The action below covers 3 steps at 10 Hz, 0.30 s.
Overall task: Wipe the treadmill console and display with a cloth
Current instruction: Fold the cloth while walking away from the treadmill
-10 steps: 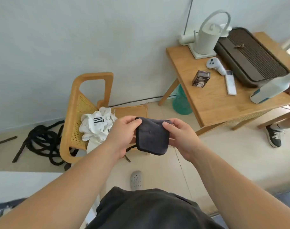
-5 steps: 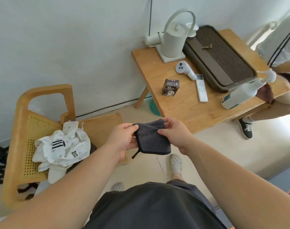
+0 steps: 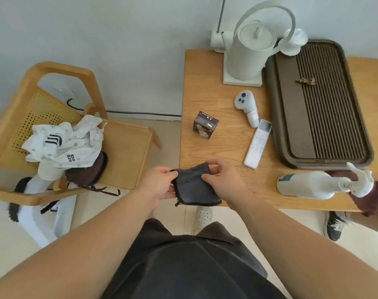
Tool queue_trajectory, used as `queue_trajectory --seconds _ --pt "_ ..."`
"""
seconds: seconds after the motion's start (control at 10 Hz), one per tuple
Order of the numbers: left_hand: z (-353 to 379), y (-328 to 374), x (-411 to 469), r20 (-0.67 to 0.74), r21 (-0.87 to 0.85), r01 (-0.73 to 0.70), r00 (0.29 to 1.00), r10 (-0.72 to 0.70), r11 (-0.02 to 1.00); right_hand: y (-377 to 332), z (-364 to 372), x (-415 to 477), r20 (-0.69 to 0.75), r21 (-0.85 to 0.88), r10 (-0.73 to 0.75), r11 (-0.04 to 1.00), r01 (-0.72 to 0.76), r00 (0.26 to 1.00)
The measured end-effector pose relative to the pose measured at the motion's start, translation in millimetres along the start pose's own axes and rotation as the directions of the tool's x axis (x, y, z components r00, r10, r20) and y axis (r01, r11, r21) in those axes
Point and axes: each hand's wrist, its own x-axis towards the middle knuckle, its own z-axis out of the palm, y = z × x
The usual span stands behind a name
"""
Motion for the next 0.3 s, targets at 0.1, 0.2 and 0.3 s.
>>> queue_trajectory --seconds 0.1,0.2,0.3 --pt "10.6 -3.2 1.9 -0.079 0.012 0.002 0.997 -0.002 1.000 -0.8 -10.3 7.6 0.080 -0.090 -0.021 0.996 0.028 0.997" --pt "11.0 -10.0 6.3 -0.130 0.034 0.018 0.991 -0.014 0.999 4.5 -14.2 10.8 0.153 -0.263 -0.064 0.959 0.103 0.986" --pt "8.2 -8.3 8.4 -0.146 0.049 0.037 0.989 -0.030 0.998 3.4 -19.8 11.1 0.146 -0.383 -0.087 0.913 0.138 0.985"
